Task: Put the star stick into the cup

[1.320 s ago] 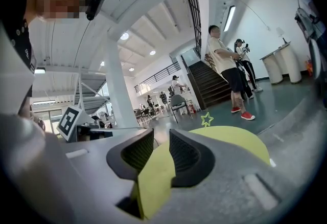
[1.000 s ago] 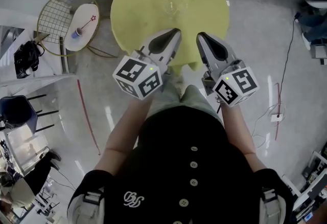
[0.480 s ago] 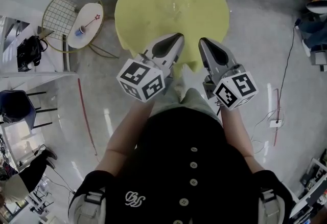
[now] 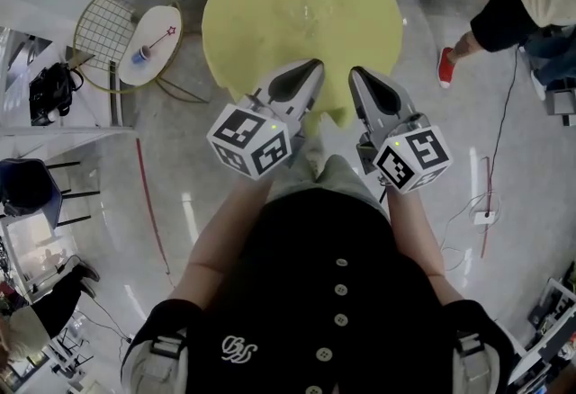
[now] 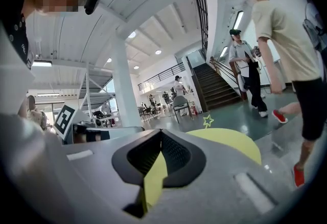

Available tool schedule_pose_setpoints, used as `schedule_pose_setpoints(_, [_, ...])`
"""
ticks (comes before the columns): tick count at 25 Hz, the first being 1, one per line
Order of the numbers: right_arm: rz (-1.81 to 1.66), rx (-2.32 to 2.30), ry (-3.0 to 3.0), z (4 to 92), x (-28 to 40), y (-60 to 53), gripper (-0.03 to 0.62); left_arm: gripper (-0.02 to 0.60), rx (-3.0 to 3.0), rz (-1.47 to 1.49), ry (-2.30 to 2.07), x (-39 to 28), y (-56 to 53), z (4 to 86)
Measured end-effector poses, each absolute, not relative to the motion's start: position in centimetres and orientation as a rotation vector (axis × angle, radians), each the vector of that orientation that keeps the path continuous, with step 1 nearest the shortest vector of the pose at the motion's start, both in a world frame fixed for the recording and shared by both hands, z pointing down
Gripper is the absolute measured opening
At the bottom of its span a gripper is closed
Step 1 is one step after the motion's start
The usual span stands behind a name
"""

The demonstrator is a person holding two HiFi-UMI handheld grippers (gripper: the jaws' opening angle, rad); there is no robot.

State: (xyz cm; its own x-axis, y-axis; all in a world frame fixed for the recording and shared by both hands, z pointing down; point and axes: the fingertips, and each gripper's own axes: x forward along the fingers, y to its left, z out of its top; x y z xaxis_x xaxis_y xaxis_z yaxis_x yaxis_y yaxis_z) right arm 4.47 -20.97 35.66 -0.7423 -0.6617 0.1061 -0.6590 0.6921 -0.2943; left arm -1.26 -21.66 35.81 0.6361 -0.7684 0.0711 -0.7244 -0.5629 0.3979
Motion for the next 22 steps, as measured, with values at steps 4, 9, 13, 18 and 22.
schedule_pose_setpoints(4, [-0.498, -1.121, 2.892, 35.89, 4.21, -21.13, 0.003, 0.017, 2.456, -0.153, -1.192, -1.45, -21.80, 36.05])
schedule_pose_setpoints(9, [-0.481, -1.108, 2.901, 35.80, 3.98, -21.47, 0.003, 0.017, 2.449, -0.148, -1.185, -1.53, -22.00, 36.24])
schedule_pose_setpoints(13, [-0.474, -1.111, 2.907, 35.80, 3.97, -21.60, 0.003, 0.017, 2.448, -0.140, -1.181, -1.45, -22.10, 36.39])
schedule_pose_setpoints(18, [-0.464, -1.111, 2.920, 36.00, 3.90, -21.85, 0.003, 0.017, 2.449, -0.134, -1.178, -1.46, -22.35, 36.55])
schedule_pose_setpoints(22, [-0.464, -1.111, 2.929, 35.99, 3.78, -21.95, 0.003, 0.017, 2.450, -0.132, -1.176, -1.43, -22.44, 36.49])
